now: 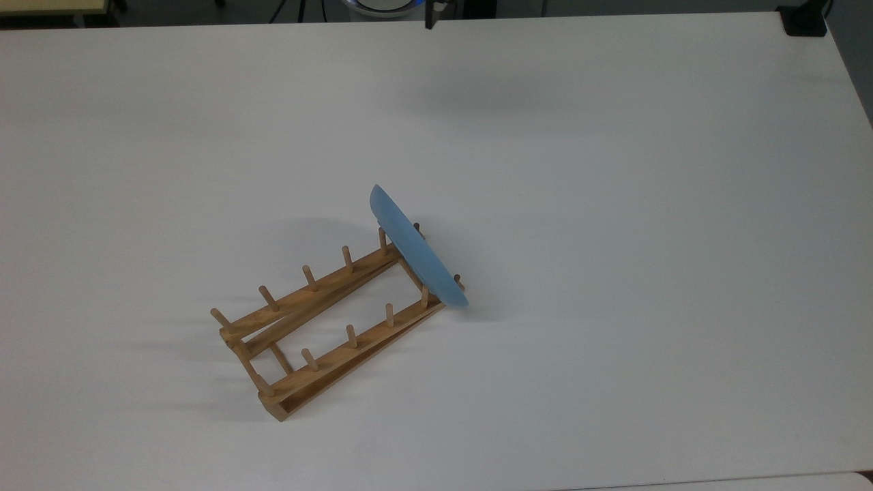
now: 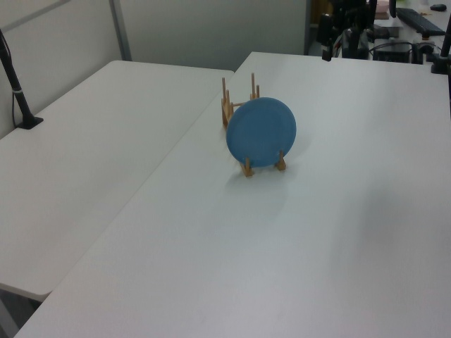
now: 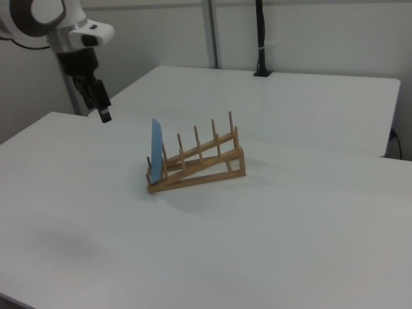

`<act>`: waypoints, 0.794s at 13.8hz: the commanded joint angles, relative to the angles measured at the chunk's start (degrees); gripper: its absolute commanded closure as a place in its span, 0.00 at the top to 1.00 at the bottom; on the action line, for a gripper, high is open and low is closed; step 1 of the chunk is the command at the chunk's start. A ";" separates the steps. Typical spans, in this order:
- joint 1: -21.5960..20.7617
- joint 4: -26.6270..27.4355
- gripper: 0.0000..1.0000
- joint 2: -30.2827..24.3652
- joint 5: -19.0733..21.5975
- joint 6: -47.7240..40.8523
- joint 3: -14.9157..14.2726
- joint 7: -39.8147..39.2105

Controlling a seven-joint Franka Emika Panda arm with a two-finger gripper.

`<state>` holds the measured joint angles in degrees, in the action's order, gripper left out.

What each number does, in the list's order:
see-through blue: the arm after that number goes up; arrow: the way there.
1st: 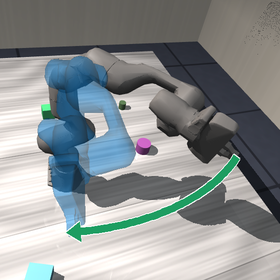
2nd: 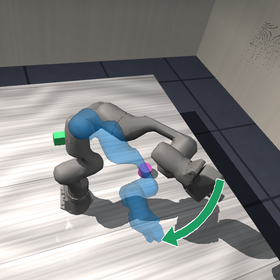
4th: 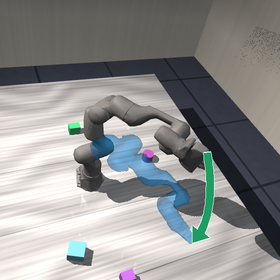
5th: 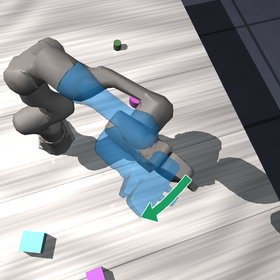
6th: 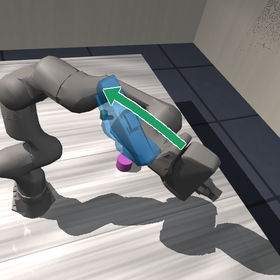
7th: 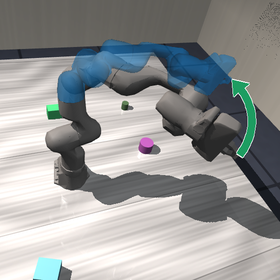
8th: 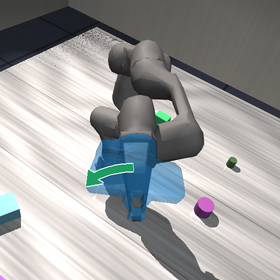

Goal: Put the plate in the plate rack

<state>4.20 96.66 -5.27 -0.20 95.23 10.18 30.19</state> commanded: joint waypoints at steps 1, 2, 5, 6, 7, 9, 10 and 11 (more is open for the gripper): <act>-3.58 0.98 1.00 -0.18 3.87 2.14 -8.22 -20.43; -3.58 1.07 1.00 -0.10 4.76 2.67 -9.90 -27.31; -3.23 0.81 1.00 0.25 4.07 4.96 -12.19 -36.68; -3.41 0.90 1.00 0.26 3.81 4.96 -12.29 -36.96; -3.49 0.64 1.00 0.86 2.76 4.88 -12.29 -36.44; -3.41 0.55 1.00 1.22 2.31 4.79 -12.29 -36.34; -3.32 0.46 1.00 1.40 2.31 4.96 -12.29 -36.34; -3.32 0.46 1.00 1.40 2.31 4.96 -12.29 -36.26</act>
<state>1.97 96.81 -4.10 3.03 98.81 -1.35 -5.25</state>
